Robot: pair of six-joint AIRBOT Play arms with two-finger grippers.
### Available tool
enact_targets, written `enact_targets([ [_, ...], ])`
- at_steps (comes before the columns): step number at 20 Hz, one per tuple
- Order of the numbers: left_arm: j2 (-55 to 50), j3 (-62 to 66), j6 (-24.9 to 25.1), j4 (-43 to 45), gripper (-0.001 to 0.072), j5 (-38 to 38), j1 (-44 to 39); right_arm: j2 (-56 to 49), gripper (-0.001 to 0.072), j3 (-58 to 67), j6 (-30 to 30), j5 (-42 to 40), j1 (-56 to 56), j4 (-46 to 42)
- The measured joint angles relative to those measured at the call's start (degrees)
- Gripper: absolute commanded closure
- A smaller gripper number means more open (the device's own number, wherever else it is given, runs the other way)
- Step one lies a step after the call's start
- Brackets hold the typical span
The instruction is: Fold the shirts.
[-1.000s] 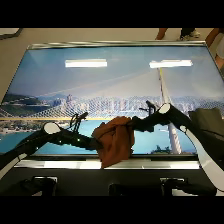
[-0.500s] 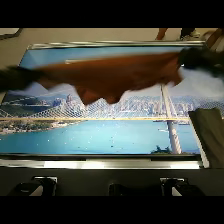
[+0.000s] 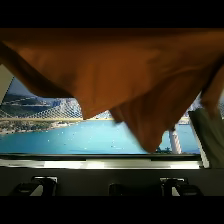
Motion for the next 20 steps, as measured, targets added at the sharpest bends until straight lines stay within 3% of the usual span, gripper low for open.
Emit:
enact_targets([
  [4,-3.5,-5.6,-0.3,1.7,0.067,-8.0,0.1,-5.4,0.0672,0.1,0.1,6.9,0.0,-0.4],
  [8,-8.3,-23.1,0.1,2.6,0.067,-11.4,0.2,-21.7,0.067,-0.2,-3.7,9.3,0.0,2.9],
  [12,-16.9,-38.2,1.7,2.9,0.067,-10.5,0.2,-42.1,0.0671,-0.2,-6.4,4.6,-0.1,16.9],
  [16,-27.6,-41.9,5.2,0.4,0.067,-8.4,0.3,-57.6,0.067,-0.2,-6.3,-0.3,0.1,33.5],
  [17,-30.3,-41.3,5.7,-0.4,0.0669,-7.9,0.3,-60.3,0.0641,-0.1,-5.9,-0.9,0.3,36.3],
  [18,-32.8,-40.2,6.3,-1.3,0.0669,-7.4,0.3,-62.2,0.0458,-0.1,-5.4,-1.3,0.7,38.2],
  [19,-35.0,-39.0,6.6,-1.9,0.0654,-7.0,0.3,-63.6,0.0371,-0.1,-5.2,-1.7,0.9,39.8],
  [20,-36.9,-37.4,6.8,-2.5,0.0454,-6.9,0.3,-64.3,0.0362,0.2,-5.1,-1.9,0.8,41.1],
])
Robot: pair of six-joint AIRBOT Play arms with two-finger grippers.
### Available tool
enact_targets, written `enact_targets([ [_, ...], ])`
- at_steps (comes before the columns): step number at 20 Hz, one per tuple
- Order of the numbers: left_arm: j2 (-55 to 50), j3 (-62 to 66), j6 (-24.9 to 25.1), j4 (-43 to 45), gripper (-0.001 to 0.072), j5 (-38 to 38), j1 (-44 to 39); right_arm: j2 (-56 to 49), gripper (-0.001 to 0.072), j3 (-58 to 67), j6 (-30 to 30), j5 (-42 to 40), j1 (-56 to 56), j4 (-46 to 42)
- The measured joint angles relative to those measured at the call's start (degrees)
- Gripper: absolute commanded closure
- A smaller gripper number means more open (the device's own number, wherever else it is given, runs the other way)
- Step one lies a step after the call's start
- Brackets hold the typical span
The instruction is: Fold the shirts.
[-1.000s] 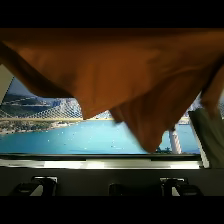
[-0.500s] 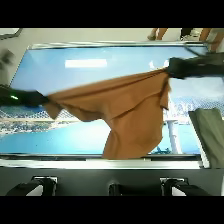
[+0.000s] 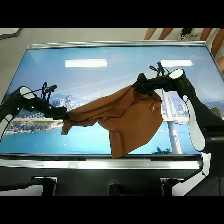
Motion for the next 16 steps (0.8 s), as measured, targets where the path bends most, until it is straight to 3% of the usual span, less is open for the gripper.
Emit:
enact_targets([
  [1,-1.7,1.9,0.3,-0.5,0.0194,0.0,0.2,-0.3,0.0354,0.4,0.3,0.3,-0.5,0.8],
  [2,-3.1,4.0,0.4,-0.7,0.0096,-0.2,0.5,-0.1,0.0332,0.9,0.4,1.3,-1.3,1.2],
  [5,-5.0,11.4,0.7,1.6,0.0116,-2.8,3.4,3.5,0.0221,2.3,0.6,8.2,-6.4,-1.3],
  [8,-5.0,15.1,0.2,4.4,0.0121,-5.9,8.1,8.1,0.0221,2.4,1.2,19.5,-11.7,-11.3],
  [9,-4.9,14.8,0.0,5.0,0.0164,-7.3,9.6,9.6,0.0221,1.8,1.3,23.2,-12.9,-15.6],
  [10,-4.8,13.3,0.1,5.5,0.0223,-8.9,10.7,11.1,0.0221,0.5,1.3,26.8,-13.5,-19.5],
  [12,-4.0,7.6,1.1,5.4,0.0223,-10.7,11.7,14.5,0.0221,-3.9,1.2,31.1,-14.4,-25.0],
  [16,-1.9,-6.9,4.9,2.0,0.0227,-8.1,11.7,21.4,0.0221,-16.7,0.8,32.0,-15.1,-29.6],
])
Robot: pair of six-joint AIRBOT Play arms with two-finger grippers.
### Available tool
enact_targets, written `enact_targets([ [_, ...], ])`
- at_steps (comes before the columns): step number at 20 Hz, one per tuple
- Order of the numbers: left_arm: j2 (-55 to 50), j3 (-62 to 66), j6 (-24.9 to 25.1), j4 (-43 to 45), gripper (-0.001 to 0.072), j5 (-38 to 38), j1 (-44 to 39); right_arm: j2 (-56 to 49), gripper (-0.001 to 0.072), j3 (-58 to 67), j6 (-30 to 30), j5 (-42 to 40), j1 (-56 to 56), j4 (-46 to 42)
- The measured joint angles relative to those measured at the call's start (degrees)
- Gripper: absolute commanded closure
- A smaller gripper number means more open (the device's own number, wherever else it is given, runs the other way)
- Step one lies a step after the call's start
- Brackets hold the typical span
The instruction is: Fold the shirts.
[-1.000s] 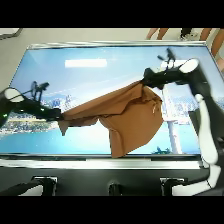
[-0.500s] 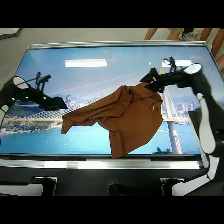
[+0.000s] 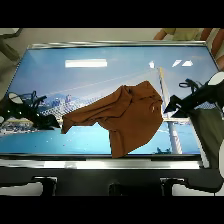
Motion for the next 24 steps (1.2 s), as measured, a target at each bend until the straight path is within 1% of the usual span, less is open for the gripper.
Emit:
enact_targets([
  [1,0.3,-2.8,0.7,-0.8,0.024,1.4,0.0,1.4,0.0221,-2.8,-0.3,-0.6,-0.1,-0.4],
  [4,0.7,-7.0,2.1,-2.5,0.0245,5.6,0.0,3.9,0.0221,-8.2,-1.2,-1.3,-0.2,-1.3],
  [8,1.0,-8.9,3.3,-5.2,0.0254,10.4,-0.1,5.0,0.0221,-10.7,-1.6,-1.4,-0.3,-1.8],
  [9,1.0,-9.1,3.8,-6.2,0.0272,11.8,-0.1,5.2,0.0221,-11.0,-1.7,-1.5,-0.3,-1.8],
  [10,1.0,-9.2,4.5,-7.1,0.0351,13.6,-0.1,5.3,0.0221,-11.2,-1.8,-1.5,-0.3,-1.8],
  [13,0.8,-9.6,5.6,-8.0,0.0544,16.7,0.0,6.0,0.0221,-12.8,-1.9,-1.8,-0.3,-1.9],
  [14,0.8,-9.7,5.8,-8.2,0.0587,17.2,0.0,6.6,0.022,-14.1,-1.9,-2.3,-0.3,-1.9],
  [15,0.8,-9.7,5.9,-8.5,0.0671,17.6,0.0,7.4,0.0219,-15.9,-2.0,-2.9,-0.1,-2.0],
  [16,0.8,-9.7,6.1,-8.6,0.0669,17.7,0.0,8.2,0.02,-18.2,-2.1,-3.5,0.5,-2.0],
  [17,0.8,-9.7,6.1,-8.8,0.067,17.8,0.0,9.0,0.0155,-20.4,-2.2,-4.4,1.4,-1.9],
  [21,0.9,-9.7,6.9,-9.0,0.067,17.3,0.0,10.4,0.0151,-28.8,-2.6,-10.1,5.8,0.2],
  [24,1.2,-9.8,7.4,-8.7,0.067,15.4,-0.1,10.2,0.0159,-34.1,-2.9,-16.5,8.5,5.4],
])
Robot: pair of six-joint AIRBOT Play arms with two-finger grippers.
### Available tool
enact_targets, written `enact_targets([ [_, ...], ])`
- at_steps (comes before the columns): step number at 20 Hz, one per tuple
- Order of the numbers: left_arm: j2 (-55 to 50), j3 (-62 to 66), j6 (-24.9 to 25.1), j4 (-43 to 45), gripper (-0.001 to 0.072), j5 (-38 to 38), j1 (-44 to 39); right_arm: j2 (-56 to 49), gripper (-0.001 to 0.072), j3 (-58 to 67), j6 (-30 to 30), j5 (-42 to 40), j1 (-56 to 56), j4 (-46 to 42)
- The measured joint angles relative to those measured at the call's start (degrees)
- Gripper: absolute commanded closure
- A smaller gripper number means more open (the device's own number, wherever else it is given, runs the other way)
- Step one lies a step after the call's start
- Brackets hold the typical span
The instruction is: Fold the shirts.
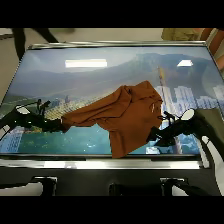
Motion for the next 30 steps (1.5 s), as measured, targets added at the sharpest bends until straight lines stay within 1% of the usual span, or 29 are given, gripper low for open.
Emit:
enact_targets([
  [2,0.3,0.0,0.0,0.0,0.067,-0.9,0.0,-0.9,0.0208,-2.2,0.0,-4.2,1.8,2.7],
  [3,0.5,0.1,0.1,-0.2,0.067,-1.3,0.0,-1.4,0.0318,-2.9,0.2,-6.6,2.8,3.9],
  [4,0.7,0.1,0.1,-0.2,0.067,-1.7,0.0,-1.6,0.0619,-3.4,0.9,-8.6,3.8,4.9],
  [5,1.0,0.1,0.1,-0.5,0.067,-2.4,0.0,-2.0,0.0672,-3.5,1.4,-11.4,4.7,5.4],
  [7,2.2,0.9,0.2,-0.9,0.0671,-3.7,0.0,-2.1,0.0673,-1.9,3.0,-15.3,5.5,5.7],
  [10,7.4,5.3,0.9,-3.5,0.0671,-4.4,0.0,0.0,0.0673,6.4,4.1,-15.8,6.3,1.8],
  [12,13.1,11.7,1.1,-6.8,0.0671,-2.9,0.0,3.5,0.0673,16.4,4.0,-15.4,6.4,-3.6],
  [14,19.5,20.6,0.3,-9.8,0.067,1.2,-0.1,7.8,0.0673,28.9,3.4,-15.6,6.6,-10.5],
  [16,26.0,30.7,-2.5,-10.4,0.067,7.8,0.0,12.6,0.0673,42.3,3.2,-17.5,6.5,-18.0],
  [18,32.1,39.3,-7.6,-7.4,0.0671,13.3,0.0,17.2,0.0673,54.1,3.2,-18.9,6.6,-23.9],
  [20,37.7,44.6,-13.2,-3.5,0.0671,16.7,0.0,21.4,0.0673,62.0,4.3,-18.6,6.6,-28.2],
  [22,42.4,47.3,-17.6,0.0,0.067,18.3,0.0,24.6,0.0673,66.1,6.2,-16.8,6.6,-30.6],
  [24,45.2,48.5,-19.9,1.9,0.067,19.5,0.0,26.6,0.0673,68.3,8.2,-14.1,6.6,-32.0],
  [28,47.1,49.6,-22.1,5.0,0.0671,19.1,0.0,27.5,0.0673,70.0,10.1,-10.6,6.6,-33.0],
  [30,46.7,49.8,-22.5,6.5,0.067,16.5,0.0,26.8,0.0673,70.3,10.4,-8.5,6.6,-33.2],
])
